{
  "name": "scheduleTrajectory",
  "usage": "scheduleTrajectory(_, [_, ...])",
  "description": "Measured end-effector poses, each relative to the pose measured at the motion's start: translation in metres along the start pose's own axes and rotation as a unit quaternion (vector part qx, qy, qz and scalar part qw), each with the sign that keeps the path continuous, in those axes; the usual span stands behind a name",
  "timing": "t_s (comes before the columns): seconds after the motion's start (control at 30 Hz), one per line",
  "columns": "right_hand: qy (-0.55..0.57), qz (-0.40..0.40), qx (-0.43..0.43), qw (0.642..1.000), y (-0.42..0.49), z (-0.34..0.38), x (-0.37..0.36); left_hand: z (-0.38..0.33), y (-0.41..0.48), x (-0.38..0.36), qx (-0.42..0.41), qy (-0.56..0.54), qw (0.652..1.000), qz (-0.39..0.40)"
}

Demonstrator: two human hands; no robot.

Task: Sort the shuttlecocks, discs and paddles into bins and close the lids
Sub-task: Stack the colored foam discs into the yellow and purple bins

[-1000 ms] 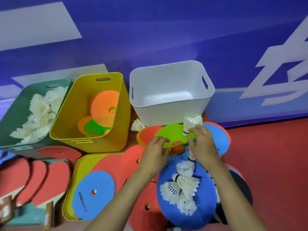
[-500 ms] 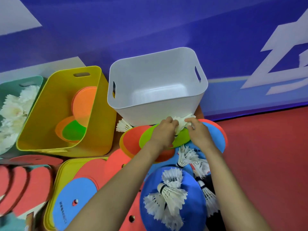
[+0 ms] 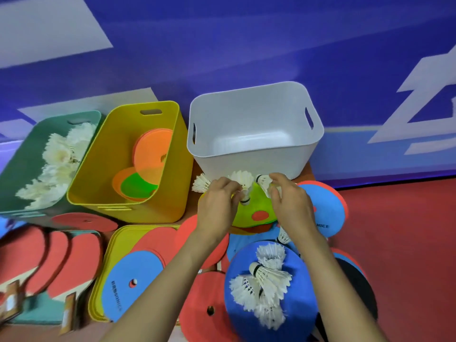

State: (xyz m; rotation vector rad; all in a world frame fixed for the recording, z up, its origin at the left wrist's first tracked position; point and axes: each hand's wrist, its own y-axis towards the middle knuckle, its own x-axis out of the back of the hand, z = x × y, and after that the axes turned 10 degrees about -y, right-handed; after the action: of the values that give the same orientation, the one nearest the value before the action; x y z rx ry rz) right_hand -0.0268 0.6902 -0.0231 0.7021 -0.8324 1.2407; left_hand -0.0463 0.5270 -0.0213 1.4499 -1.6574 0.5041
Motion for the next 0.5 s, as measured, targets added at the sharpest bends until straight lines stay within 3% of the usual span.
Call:
scheduleTrajectory(0.1, [0.042,-0.043,0.04,0.997,-0.017,0.038,0.01,0.007,-0.016,0.033,0.005,0.003,0.998,-0.06])
scheduleTrajectory(0.3, [0.099,-0.049,0.128,0.986,-0.035,0.126,0.011,0.045,-0.044,0.119,-0.021,0.026,0.985,-0.171])
scheduleTrajectory(0.5, [0.114,-0.052,0.195,0.973,-0.032,0.228,-0.02,0.104,-0.058,0.203,0.038,0.014,0.971,-0.235])
